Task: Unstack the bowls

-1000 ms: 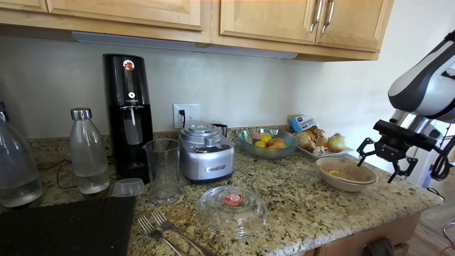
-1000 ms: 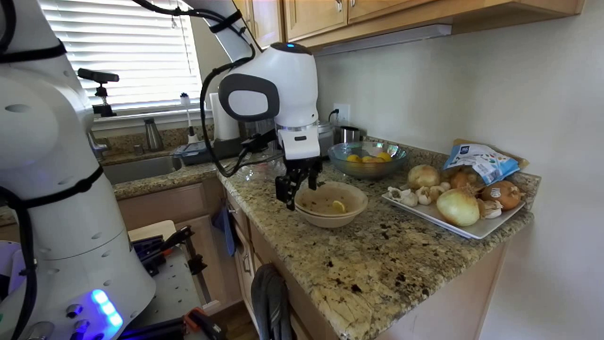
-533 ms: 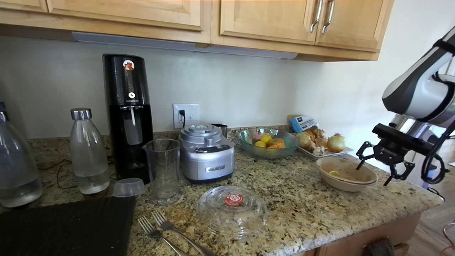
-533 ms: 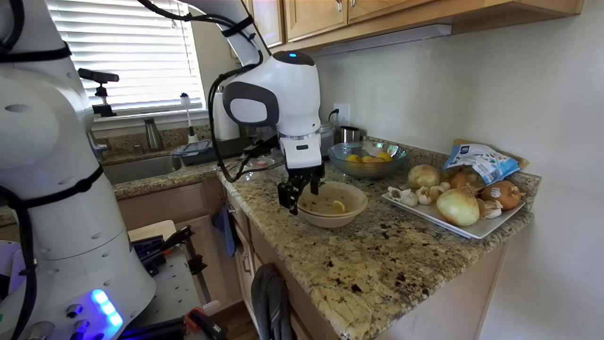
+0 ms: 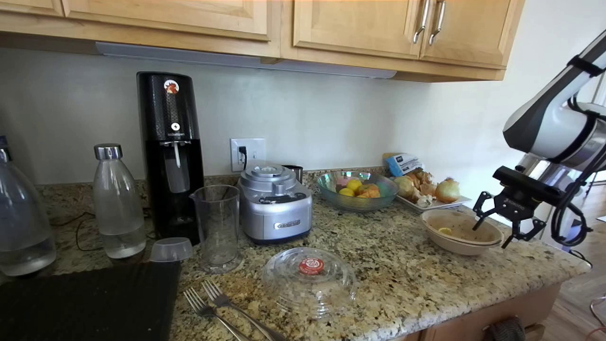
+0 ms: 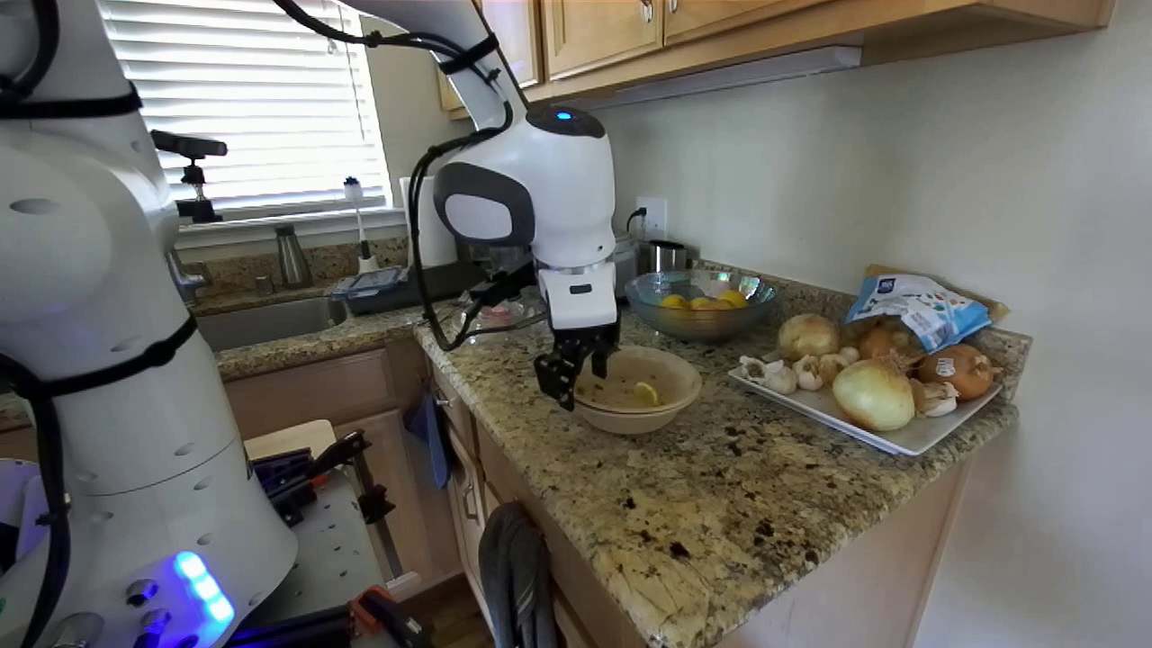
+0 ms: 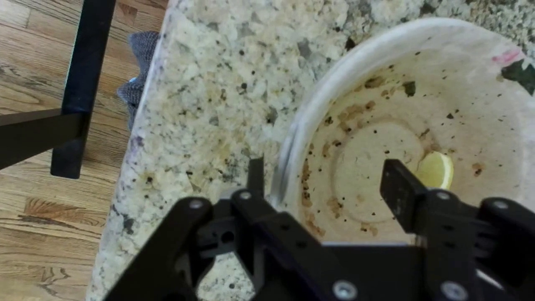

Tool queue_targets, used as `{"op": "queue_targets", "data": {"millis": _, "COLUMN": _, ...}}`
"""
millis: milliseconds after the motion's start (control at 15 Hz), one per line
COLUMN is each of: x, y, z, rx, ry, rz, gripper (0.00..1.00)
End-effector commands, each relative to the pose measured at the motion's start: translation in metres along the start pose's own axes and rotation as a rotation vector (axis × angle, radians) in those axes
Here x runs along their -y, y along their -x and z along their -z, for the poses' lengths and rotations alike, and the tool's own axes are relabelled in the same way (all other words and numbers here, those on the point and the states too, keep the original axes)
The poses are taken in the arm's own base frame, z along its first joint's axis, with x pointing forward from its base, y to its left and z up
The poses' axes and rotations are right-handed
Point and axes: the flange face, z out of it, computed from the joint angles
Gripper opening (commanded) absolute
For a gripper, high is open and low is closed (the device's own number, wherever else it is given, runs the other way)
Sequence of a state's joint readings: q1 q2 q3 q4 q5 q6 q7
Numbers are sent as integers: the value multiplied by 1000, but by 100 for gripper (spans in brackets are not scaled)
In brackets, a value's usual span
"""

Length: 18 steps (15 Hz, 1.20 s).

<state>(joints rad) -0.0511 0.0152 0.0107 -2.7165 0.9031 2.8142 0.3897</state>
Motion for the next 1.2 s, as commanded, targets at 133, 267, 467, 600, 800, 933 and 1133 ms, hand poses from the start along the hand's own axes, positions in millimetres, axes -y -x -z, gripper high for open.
{"op": "queue_targets", "data": {"millis": 133, "x": 0, "y": 0, "z": -2, "rx": -9, "ry": -19, "rz": 5, "gripper": 31}}
{"op": "queue_targets", "data": {"millis": 267, "x": 0, "y": 0, "z": -2, "rx": -6, "ry": -21, "rz": 6, "gripper": 17}}
{"op": "queue_targets", "data": {"millis": 467, "x": -1, "y": -1, "z": -1, "rx": -6, "ry": -24, "rz": 6, "gripper": 6}}
{"op": "queue_targets", "data": {"millis": 600, "x": -1, "y": 0, "z": -1, "rx": -7, "ry": -24, "rz": 7, "gripper": 3}}
{"op": "queue_targets", "data": {"millis": 800, "x": -2, "y": 2, "z": 3, "rx": -8, "ry": -25, "rz": 16, "gripper": 6}}
{"op": "queue_targets", "data": {"millis": 933, "x": -2, "y": 3, "z": 6, "rx": -8, "ry": -28, "rz": 23, "gripper": 5}}
{"op": "queue_targets", "data": {"millis": 1133, "x": -4, "y": 8, "z": 17, "rx": 9, "ry": -39, "rz": 43, "gripper": 6}}
